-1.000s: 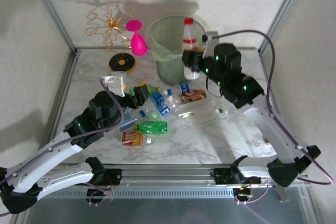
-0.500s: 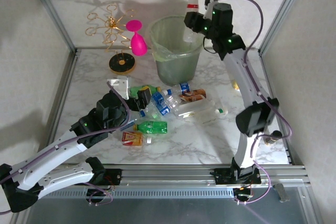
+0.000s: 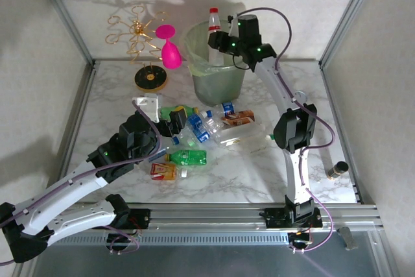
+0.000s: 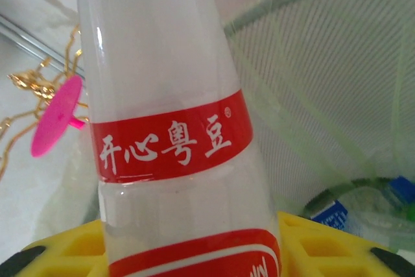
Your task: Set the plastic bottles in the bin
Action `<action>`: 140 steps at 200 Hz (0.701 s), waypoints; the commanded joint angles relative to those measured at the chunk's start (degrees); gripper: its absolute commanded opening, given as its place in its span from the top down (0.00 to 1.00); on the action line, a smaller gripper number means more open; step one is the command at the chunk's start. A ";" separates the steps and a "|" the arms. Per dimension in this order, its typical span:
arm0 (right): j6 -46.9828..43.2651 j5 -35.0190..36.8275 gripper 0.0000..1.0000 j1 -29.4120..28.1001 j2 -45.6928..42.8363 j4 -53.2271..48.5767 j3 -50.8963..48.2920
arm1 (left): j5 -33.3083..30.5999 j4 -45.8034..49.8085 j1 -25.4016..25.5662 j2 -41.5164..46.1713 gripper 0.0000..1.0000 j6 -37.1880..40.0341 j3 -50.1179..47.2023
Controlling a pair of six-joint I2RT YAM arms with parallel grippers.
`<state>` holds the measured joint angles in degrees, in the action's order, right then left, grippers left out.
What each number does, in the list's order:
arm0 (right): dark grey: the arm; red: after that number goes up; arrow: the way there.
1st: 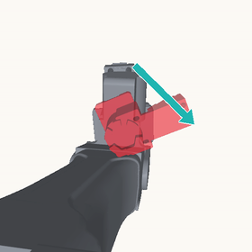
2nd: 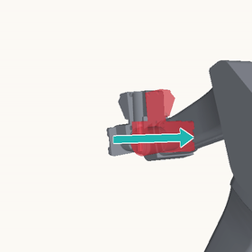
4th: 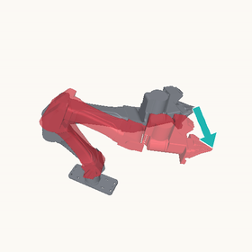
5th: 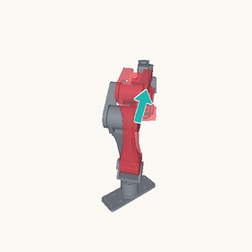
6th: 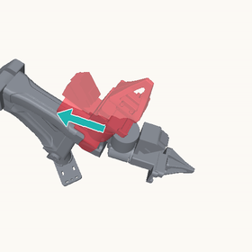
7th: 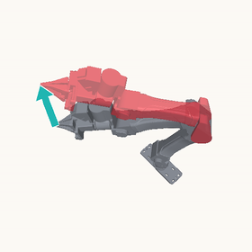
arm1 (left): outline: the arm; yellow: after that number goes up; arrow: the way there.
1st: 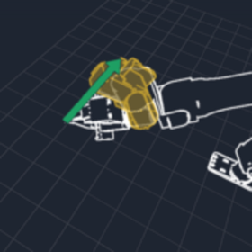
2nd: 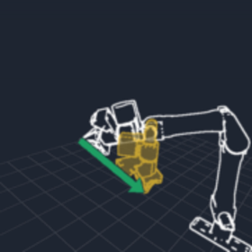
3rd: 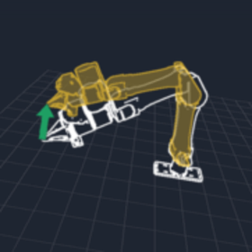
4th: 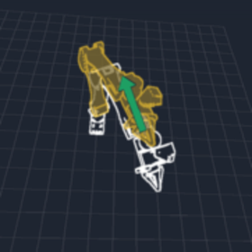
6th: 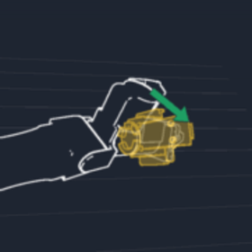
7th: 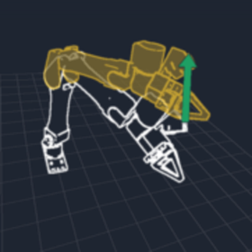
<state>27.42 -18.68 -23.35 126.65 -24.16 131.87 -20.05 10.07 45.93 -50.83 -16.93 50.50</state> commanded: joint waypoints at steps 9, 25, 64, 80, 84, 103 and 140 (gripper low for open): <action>-2.59 4.01 0.55 -1.11 0.66 -2.00 -1.68 | 0.98 -1.30 -0.66 -0.23 0.11 0.67 0.21; -3.28 5.09 0.54 -1.16 1.42 -3.29 -1.26 | 1.15 -1.28 -0.73 -0.46 0.11 0.58 0.34; -4.17 6.21 0.47 -1.16 2.24 -5.08 -1.57 | 1.07 -1.04 -0.93 -0.68 0.11 0.50 0.48; -4.53 6.48 0.44 -1.13 1.94 -5.21 -1.83 | 0.89 -0.99 -1.00 -0.59 0.11 0.52 0.48; -4.63 6.61 0.43 -1.14 1.85 -5.30 -1.86 | 0.83 -0.95 -1.00 -0.59 0.11 0.54 0.48; -4.91 7.09 0.38 -1.14 1.03 -5.52 -1.89 | 0.65 -0.86 -1.08 -0.68 0.11 0.49 0.52; -5.43 7.87 0.29 -0.91 -0.86 -5.81 -1.19 | 0.59 -0.77 -1.20 -0.68 0.11 0.58 0.48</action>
<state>23.11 -12.10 -24.58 128.46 -28.99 130.61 -19.29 10.07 45.36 -51.59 -16.93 50.50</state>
